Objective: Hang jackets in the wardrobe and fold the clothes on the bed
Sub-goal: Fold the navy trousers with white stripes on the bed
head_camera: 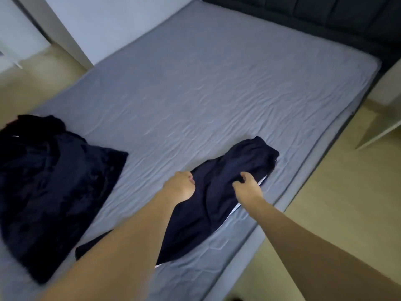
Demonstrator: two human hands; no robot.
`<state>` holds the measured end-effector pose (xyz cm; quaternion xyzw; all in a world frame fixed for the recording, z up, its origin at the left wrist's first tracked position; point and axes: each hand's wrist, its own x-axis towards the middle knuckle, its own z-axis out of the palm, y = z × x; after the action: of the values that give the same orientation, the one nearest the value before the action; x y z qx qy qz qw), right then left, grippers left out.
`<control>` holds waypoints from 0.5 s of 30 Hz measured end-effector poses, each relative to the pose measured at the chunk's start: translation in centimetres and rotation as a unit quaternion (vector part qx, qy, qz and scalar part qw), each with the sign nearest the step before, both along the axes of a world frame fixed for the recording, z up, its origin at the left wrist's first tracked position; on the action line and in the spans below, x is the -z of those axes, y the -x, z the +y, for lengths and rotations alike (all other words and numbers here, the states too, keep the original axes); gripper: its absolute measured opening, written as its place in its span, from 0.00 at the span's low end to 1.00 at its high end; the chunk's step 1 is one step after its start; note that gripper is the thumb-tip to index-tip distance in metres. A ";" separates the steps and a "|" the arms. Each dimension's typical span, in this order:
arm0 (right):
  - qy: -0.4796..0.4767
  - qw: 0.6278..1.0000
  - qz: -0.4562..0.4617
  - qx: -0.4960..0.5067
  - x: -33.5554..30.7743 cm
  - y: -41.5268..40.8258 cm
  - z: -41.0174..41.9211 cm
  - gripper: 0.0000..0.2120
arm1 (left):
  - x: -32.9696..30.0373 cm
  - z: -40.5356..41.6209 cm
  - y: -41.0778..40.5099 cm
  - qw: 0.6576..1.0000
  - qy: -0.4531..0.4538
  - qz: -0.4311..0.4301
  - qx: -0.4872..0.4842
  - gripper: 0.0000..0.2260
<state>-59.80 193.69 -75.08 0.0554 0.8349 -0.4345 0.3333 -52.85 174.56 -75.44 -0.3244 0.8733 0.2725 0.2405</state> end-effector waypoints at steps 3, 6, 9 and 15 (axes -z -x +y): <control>-0.034 0.993 0.006 -0.111 3.2 -4.3 -3.3 0.26 | 2.9 -3.0 -6.5 0.999 0.017 -0.026 -0.016 0.15; -0.048 0.972 0.021 -0.229 7.1 -9.6 -7.2 0.26 | 6.4 -5.6 -13.6 0.997 0.005 -0.058 -0.059 0.17; -0.064 0.932 0.086 -0.346 12.1 -15.2 -11.0 0.25 | 11.6 -7.6 -20.7 0.993 0.040 -0.088 -0.068 0.19; -0.128 0.806 0.286 -0.502 26.1 -24.0 -17.4 0.28 | 24.9 -11.8 -34.3 0.973 0.185 -0.062 -0.124 0.25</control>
<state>-35.82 176.25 -101.17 -0.4556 0.8519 -0.0921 0.2414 -18.52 162.80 -100.33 -0.4852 0.8449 0.1131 0.1946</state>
